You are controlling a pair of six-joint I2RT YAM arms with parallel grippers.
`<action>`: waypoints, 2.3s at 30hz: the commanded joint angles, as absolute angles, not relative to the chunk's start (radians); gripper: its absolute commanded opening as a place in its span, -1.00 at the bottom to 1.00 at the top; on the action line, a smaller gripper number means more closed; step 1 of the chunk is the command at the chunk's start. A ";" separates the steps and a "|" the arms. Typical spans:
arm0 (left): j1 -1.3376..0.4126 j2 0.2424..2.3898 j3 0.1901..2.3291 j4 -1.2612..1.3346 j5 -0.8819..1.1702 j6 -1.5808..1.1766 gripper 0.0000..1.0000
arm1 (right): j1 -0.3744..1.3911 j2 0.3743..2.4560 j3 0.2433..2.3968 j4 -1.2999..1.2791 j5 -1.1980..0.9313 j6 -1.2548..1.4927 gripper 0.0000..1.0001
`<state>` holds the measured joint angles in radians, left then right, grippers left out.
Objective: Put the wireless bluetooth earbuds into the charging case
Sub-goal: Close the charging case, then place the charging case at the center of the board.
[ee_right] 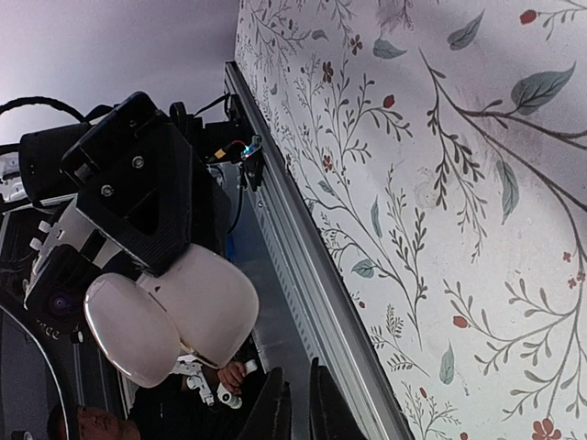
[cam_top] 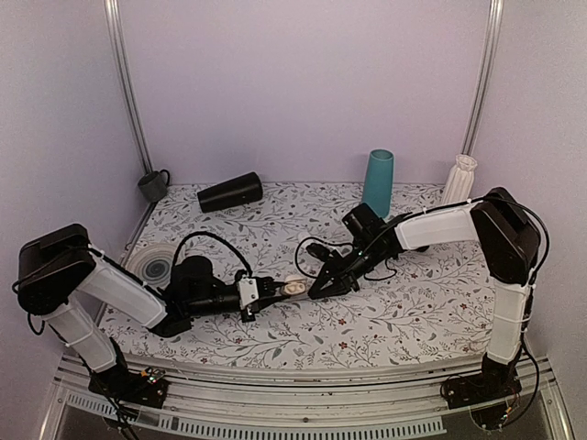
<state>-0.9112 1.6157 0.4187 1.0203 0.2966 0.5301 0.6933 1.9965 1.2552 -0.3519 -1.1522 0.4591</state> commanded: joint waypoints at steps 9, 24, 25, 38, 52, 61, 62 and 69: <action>-0.880 1.564 0.385 1.090 0.295 0.465 -1.00 | 0.689 1.910 1.238 -0.277 -1.013 0.465 -0.76; -0.854 1.492 0.375 1.096 0.317 0.415 -1.00 | 0.666 1.826 1.173 -0.171 -0.877 0.499 -0.71; -0.854 1.483 0.379 1.087 0.316 0.414 -1.00 | 0.666 1.820 1.170 -0.165 -0.866 0.500 -0.70; -0.840 1.414 0.412 1.035 0.403 0.370 -1.00 | 0.664 1.755 1.146 0.000 -0.783 0.520 -0.38; -0.809 1.393 0.487 0.985 0.519 0.242 -1.00 | 0.763 1.709 1.252 0.093 -0.866 0.408 -0.24; -0.770 1.419 0.504 0.998 0.551 0.148 -1.00 | 0.786 1.634 1.217 0.118 -0.917 0.342 -0.20; -0.768 1.421 0.506 0.999 0.552 0.143 -1.00 | 0.787 1.628 1.216 0.123 -0.919 0.341 -0.20; -0.760 1.426 0.516 0.990 0.538 0.092 -1.00 | 0.786 1.606 1.182 0.095 -0.821 0.336 -0.18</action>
